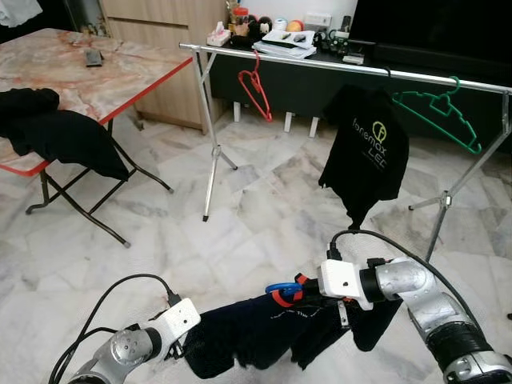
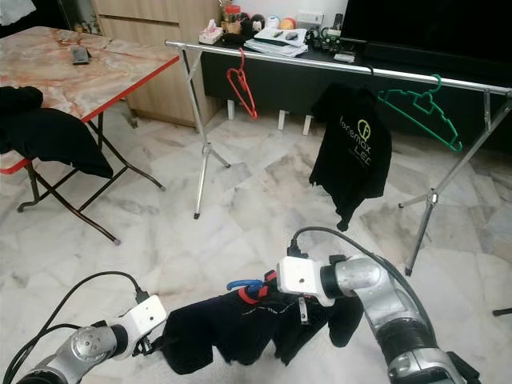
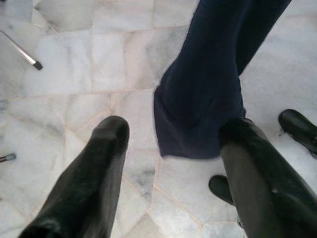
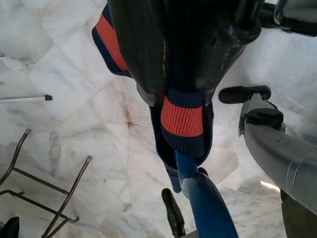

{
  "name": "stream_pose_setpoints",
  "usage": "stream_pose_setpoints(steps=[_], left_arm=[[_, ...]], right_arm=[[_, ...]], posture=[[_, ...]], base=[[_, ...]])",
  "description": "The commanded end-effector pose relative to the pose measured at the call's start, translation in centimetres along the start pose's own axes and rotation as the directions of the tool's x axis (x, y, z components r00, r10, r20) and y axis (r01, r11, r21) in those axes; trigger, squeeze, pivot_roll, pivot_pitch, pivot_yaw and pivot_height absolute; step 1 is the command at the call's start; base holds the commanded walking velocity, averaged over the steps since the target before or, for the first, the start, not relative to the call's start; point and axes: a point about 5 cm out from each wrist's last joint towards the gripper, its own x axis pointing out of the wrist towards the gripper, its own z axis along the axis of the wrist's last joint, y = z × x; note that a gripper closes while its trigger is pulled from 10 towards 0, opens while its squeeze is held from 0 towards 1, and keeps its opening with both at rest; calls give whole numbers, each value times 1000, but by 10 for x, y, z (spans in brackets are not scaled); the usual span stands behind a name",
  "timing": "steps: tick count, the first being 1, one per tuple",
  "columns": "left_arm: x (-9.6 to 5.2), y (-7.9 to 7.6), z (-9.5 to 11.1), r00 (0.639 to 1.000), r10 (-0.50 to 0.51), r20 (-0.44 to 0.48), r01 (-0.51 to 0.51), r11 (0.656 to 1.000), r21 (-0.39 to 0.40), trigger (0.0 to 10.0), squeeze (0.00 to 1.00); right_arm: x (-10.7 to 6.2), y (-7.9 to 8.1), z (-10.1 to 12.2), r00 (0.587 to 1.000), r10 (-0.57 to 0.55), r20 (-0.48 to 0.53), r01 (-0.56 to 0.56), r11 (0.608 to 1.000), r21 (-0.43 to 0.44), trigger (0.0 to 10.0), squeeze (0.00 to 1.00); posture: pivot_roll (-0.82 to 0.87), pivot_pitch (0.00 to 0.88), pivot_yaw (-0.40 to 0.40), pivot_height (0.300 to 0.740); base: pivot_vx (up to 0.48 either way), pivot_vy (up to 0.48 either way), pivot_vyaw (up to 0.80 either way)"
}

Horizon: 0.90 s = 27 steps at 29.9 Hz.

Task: Hang hanger

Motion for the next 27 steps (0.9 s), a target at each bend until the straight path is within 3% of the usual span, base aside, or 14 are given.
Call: stream_pose_setpoints(steps=[1, 8, 9, 10, 19, 20, 21, 22, 23, 27], left_arm=[[-1, -3, -6, 1000, -1, -27, 0, 1000, -15, 0, 0], [1, -5, -6, 999, 15, -29, -16, 999, -49, 0, 0], [1, -4, -5, 999, 19, -28, -21, 998, -58, 784, 0], [2, -4, -5, 999, 24, -27, -26, 998, -64, 3843, 0], [2, -3, -5, 999, 28, -26, -29, 997, -67, 3843, 0], [2, -3, -4, 999, 33, -24, -35, 997, -73, 10000, 0], [2, 0, -3, 998, 57, -21, -58, 994, -90, 6627, 0], [2, 2, -3, 997, 78, -19, -79, 991, -106, 1412, 0], [2, 3, -2, 995, 93, -18, -95, 988, -119, 0, 0], [2, 4, -2, 993, 114, -12, -115, 984, -137, 0, 0]], right_arm=[[-5, -6, 10, 999, -15, 32, 16, 999, -36, 10000, 0], [-6, -8, 16, 999, -14, 50, 17, 999, -47, 10000, 0], [-5, -7, 17, 998, -12, 53, 15, 999, -47, 10000, 0], [-5, -7, 18, 998, -9, 56, 11, 999, -49, 10000, 0], [-5, -7, 18, 998, -6, 57, 9, 999, -49, 10000, 0], [-5, -6, 19, 998, -3, 58, 6, 999, -50, 10000, 0], [-5, -6, 20, 998, 0, 60, 3, 999, -53, 10000, 0], [-6, -7, 21, 998, 2, 61, 2, 998, -56, 10000, 0], [-7, -7, 22, 998, 3, 63, 1, 998, -58, 10000, 0], [-7, -6, 23, 998, 5, 70, -1, 999, -52, 10000, 0]], posture=[[-46, 57, -25, 740], [-45, 61, -31, 740], [-45, 63, -32, 740], [-45, 67, -33, 740], [-44, 68, -34, 740], [-44, 70, -34, 740], [-47, 77, -37, 740], [-48, 79, -37, 740], [-48, 79, -38, 740], [-47, 81, -41, 740]], base=[[0, 0, 0], [0, 0, 0], [0, 0, 0], [0, 0, 0], [0, 0, 0], [0, 0, 0], [0, 0, 0], [0, 0, 0], [0, 0, 0], [0, 0, 0]])
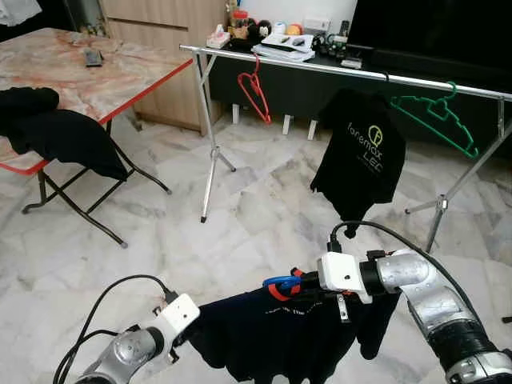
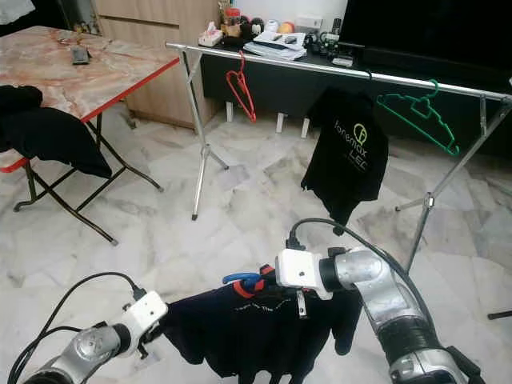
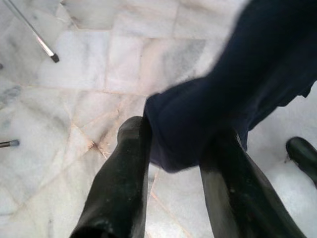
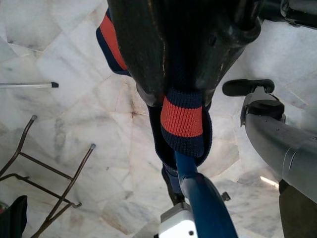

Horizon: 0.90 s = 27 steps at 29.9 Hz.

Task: Hang hanger

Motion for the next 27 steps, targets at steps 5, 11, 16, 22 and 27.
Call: stream_pose_setpoints(steps=[5, 11, 16, 22, 27], left_arm=[[-1, 0, -4, 1000, 16, -14, -16, 999, -29, 0, 0], [-1, -1, -5, 1000, -1, -23, 1, 1000, -11, 0, 0], [-2, -2, -7, 1000, -6, -28, 6, 1000, -5, 0, 0], [-3, 1, -10, 998, 15, -61, -14, 1000, 20, 0, 0], [-6, 8, -19, 987, 96, -132, -92, 995, 38, 0, 0]], right_arm=[[-2, -1, 5, 1000, -4, 19, 4, 1000, -17, 10000, 0], [-3, -1, 5, 1000, -8, 15, 8, 1000, -13, 10000, 0], [-3, -1, 5, 1000, -12, 11, 12, 1000, -12, 10000, 0], [-3, -1, 4, 1000, -23, -5, 23, 1000, -8, 10000, 0], [-5, -2, -10, 992, -74, -102, 73, 997, -9, 10000, 0]], posture=[[-45, 84, -42, 740], [-44, 86, -41, 740], [-42, 87, -39, 740], [-40, 89, -36, 740], [-39, 92, -34, 740]], base=[[0, 0, 0], [0, 0, 0], [0, 0, 0], [0, 0, 0], [0, 0, 0]])
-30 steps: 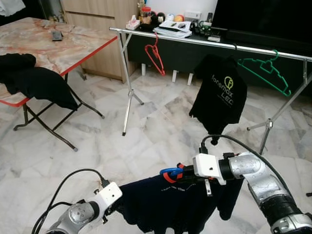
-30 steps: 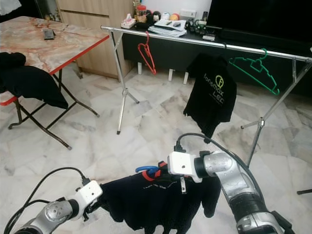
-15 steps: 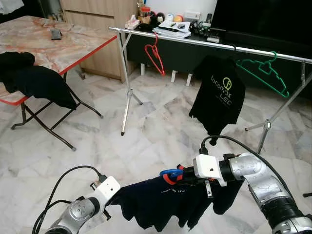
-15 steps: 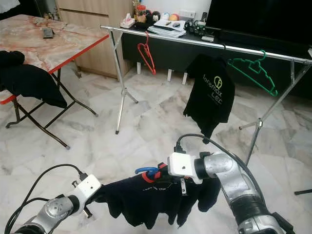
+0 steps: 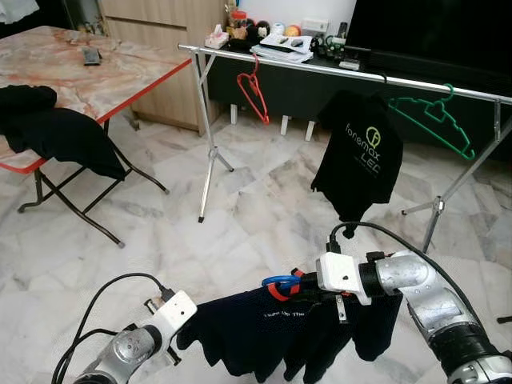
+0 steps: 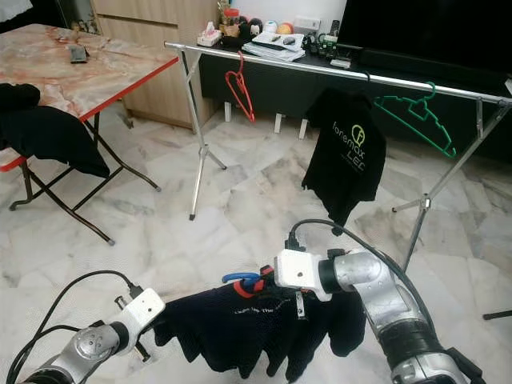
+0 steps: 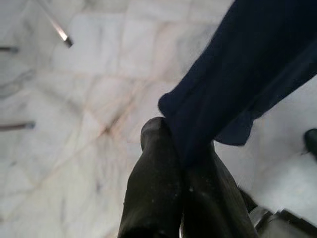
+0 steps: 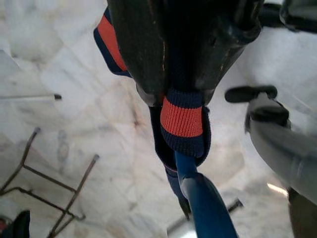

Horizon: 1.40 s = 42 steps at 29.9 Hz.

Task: Hang hanger

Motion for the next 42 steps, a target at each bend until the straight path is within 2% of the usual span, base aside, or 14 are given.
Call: stream_pose_setpoints(steps=[1, 12, 17, 18, 21, 23, 24, 26, 30, 32, 33, 34, 39, 42], left_arm=[[-3, 7, -10, 997, 48, -63, -47, 999, 19, 0, 0], [-16, 35, -32, 926, 296, -235, -320, 944, -74, 0, 0], [-17, 31, -40, 910, 290, -297, -327, 942, -81, 0, 0], [-17, 27, -43, 909, 274, -315, -315, 945, -85, 0, 0], [-17, 25, -44, 909, 263, -323, -307, 947, -90, 0, 0], [-17, 20, -46, 910, 231, -344, -280, 955, -97, 0, 0], [-16, 13, -48, 914, 187, -360, -240, 964, -110, 0, 0], [-15, 10, -48, 919, 157, -363, -212, 970, -118, 0, 0], [-9, -8, -42, 945, 4, -328, -55, 987, -148, 0, 0], [-5, -17, -35, 951, -95, -295, 54, 988, -142, 0, 0], [-5, -17, -35, 951, -95, -295, 54, 988, -142, 0, 0], [-3, -21, -32, 950, -134, -283, 98, 985, -139, 0, 0], [-1, -20, -26, 952, -162, -259, 129, 982, -139, 0, 0], [1, -17, -19, 961, -165, -222, 128, 977, -170, 0, 0]], right_arm=[[-7, -5, -2, 998, -38, -42, 37, 999, -25, 10000, 0], [-18, -16, -27, 944, -224, -242, 231, 973, 0, 10000, 0], [-19, -25, -37, 871, -356, -339, 377, 926, -5, 10000, 0], [-20, -29, -42, 829, -409, -382, 439, 899, -12, 10000, 0], [-21, -30, -43, 810, -431, -398, 463, 886, -18, 10000, 0], [-22, -34, -42, 785, -481, -390, 526, 850, 13, 10000, 0], [-21, -39, -39, 763, -535, -362, 589, 807, 50, 10000, 0], [-21, -41, -36, 752, -562, -345, 614, 787, 58, 10000, 0], [-22, -52, -29, 676, -670, -307, 722, 685, 96, 10000, 0], [-21, -58, -23, 637, -725, -264, 771, 601, 211, 10000, 0], [-21, -58, -23, 637, -725, -264, 771, 601, 211, 10000, 0], [-20, -61, -18, 615, -752, -237, 785, 558, 267, 10000, 0], [-15, -65, -10, 581, -792, -189, 786, 485, 382, 10000, 0], [-9, -66, -6, 540, -825, -167, 770, 404, 493, 10000, 0]], posture=[[-38, 92, -34, 740], [-38, 90, -35, 740], [-37, 85, -33, 740], [-37, 85, -32, 740], [-37, 85, -32, 740], [-37, 84, -32, 740], [-35, 82, -31, 740], [-36, 82, -31, 740], [-37, 83, -31, 740], [-36, 83, -32, 740], [-36, 83, -32, 740], [-38, 85, -32, 740], [-39, 88, -33, 740], [-39, 90, -33, 740]], base=[[0, 0, 0], [0, 0, 0], [0, 0, 0], [0, 0, 0], [0, 0, 0], [0, 0, 0], [0, 0, 0], [0, 0, 0], [0, 0, 0], [0, 0, 0], [0, 0, 0], [0, 0, 0], [0, 0, 0], [0, 0, 0]])
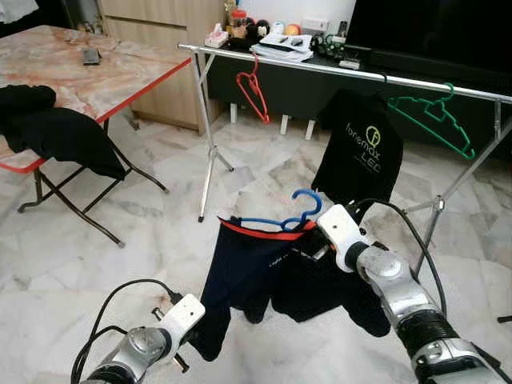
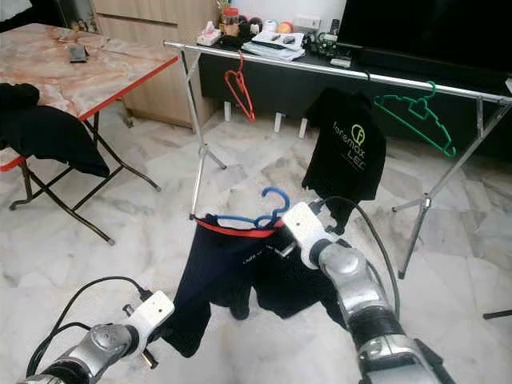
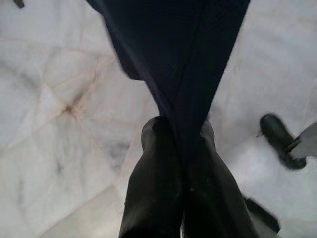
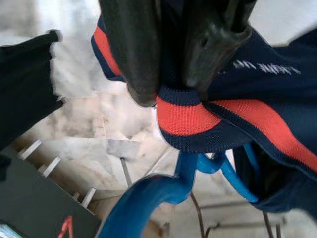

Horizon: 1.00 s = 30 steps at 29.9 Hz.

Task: Hang hanger

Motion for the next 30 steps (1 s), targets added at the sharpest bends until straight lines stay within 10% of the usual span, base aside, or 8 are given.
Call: stream_pose_setpoints(steps=[1, 14, 16, 17, 18, 30], left_arm=[[-6, 2, -26, 996, 1, -94, -7, 998, -61, 0, 0], [-4, 10, 0, 998, 46, 38, -41, 991, -129, 0, 0], [-4, 12, 2, 996, 77, 54, -70, 991, -115, 1098, 0], [-4, 15, 4, 993, 99, 66, -91, 989, -121, 8510, 0], [-5, 17, 6, 990, 120, 78, -109, 985, -131, 10000, 1000], [-9, 24, 15, 985, 87, 149, -77, 994, -72, 10000, 1000]], right_arm=[[-3, -23, 27, 981, -143, 128, 125, 983, 137, 10000, 0], [2, -6, 16, 987, -126, 100, 91, 948, 305, 10000, 0], [0, -2, 12, 992, -79, 103, 57, 977, 203, 10000, 0], [-1, 1, 10, 994, -53, 101, 33, 982, 188, 10000, 0], [-1, 4, 7, 995, -24, 93, 6, 983, 183, 10000, 0], [-10, -1, -14, 995, 94, -44, -97, 991, -88, 10000, 0]], posture=[[-38, 92, -33, 740], [-40, 101, -39, 740], [-41, 101, -40, 740], [-43, 104, -40, 740], [-41, 103, -40, 740], [-36, 102, -37, 740]], base=[[0, 0, 0], [0, 0, 0], [0, 0, 0], [0, 0, 0], [0, 0, 0], [0, 0, 0]])
